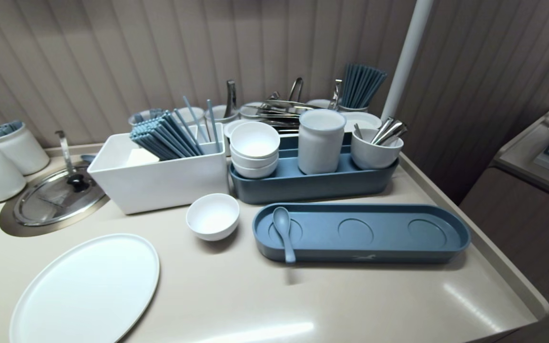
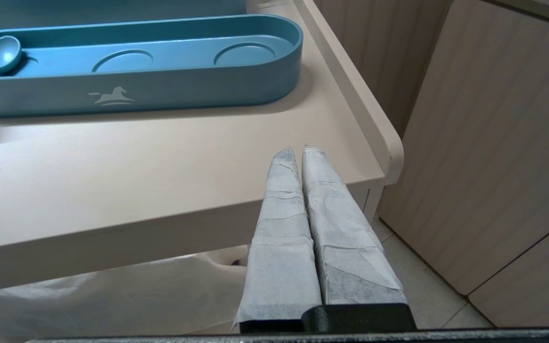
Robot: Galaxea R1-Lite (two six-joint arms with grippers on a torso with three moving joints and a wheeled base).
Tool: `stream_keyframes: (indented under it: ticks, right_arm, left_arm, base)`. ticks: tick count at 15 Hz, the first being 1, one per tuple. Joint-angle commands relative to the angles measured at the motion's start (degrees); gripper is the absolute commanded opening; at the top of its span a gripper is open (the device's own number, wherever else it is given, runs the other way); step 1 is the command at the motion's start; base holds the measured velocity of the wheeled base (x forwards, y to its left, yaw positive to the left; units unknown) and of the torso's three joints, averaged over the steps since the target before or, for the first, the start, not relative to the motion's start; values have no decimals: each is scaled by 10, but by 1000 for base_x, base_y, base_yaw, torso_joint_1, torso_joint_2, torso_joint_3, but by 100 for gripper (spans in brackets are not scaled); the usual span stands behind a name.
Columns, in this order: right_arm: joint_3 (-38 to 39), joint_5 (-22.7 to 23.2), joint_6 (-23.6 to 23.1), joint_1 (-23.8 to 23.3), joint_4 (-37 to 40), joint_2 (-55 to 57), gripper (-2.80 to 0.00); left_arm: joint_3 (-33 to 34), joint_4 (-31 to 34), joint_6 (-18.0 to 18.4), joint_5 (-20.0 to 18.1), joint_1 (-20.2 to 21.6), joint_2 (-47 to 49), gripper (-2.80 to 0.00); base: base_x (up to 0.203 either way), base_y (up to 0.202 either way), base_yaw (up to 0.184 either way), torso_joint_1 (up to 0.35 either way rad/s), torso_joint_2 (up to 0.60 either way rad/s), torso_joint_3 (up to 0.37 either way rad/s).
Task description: Pick the bowl and place it on the plate
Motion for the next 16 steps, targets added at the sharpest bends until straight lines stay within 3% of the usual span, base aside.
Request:
stream_keyframes:
  ticks: [1, 16]
  right_arm:
    - [-1, 0, 0, 0, 0, 0, -280]
    - [0, 0, 0, 0, 0, 0, -280]
  left_arm:
    - [16, -1, 0, 0, 0, 1, -280]
    - [17, -1, 2, 0, 1, 0, -280]
  base:
    - [0, 0, 0, 0, 0, 0]
    - [0, 0, 0, 0, 0, 0]
